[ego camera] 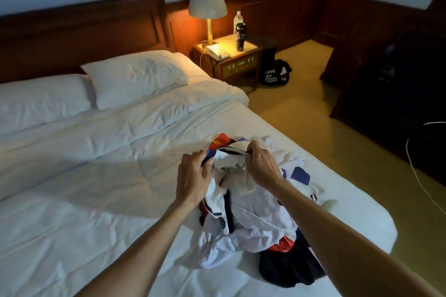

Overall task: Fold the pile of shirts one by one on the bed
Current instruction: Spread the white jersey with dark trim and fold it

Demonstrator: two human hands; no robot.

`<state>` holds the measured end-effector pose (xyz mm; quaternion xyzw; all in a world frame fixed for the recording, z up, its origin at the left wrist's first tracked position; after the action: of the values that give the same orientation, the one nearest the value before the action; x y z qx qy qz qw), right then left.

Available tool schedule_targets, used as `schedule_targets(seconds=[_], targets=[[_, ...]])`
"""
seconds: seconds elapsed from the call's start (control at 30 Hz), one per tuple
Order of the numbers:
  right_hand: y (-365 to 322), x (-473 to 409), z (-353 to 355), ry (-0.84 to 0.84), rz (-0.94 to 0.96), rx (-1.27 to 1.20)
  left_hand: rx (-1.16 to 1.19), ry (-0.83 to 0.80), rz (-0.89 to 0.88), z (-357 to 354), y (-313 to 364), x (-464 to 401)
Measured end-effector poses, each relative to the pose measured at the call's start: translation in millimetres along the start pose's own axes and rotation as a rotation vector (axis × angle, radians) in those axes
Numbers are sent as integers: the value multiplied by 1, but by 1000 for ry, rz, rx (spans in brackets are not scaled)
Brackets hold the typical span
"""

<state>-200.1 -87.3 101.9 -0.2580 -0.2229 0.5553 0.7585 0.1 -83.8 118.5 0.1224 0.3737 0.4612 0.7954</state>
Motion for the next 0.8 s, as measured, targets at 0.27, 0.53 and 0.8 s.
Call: schedule_targets(seconds=[0.27,0.53,0.8], targets=[[-208,76,98,-76,279,-5,-68,218,-304,214,106,-42],[-391,193,197,175,422,-252,16,415,-268,383,142,3],[-502,274,227,241,454,-418,-20,342,243,472,99,72]])
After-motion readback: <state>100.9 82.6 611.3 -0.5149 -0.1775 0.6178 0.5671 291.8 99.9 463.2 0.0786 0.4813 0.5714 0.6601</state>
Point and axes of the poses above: each hand's wrist, its own x-axis away from the middle knuckle, its own z-axis out of the back of the hand, y = z × x, the point moved 7 cm from there along -x, towards the middle knuckle, and after that the axes turned 13 degrees about -z, right-handed, at the moved point
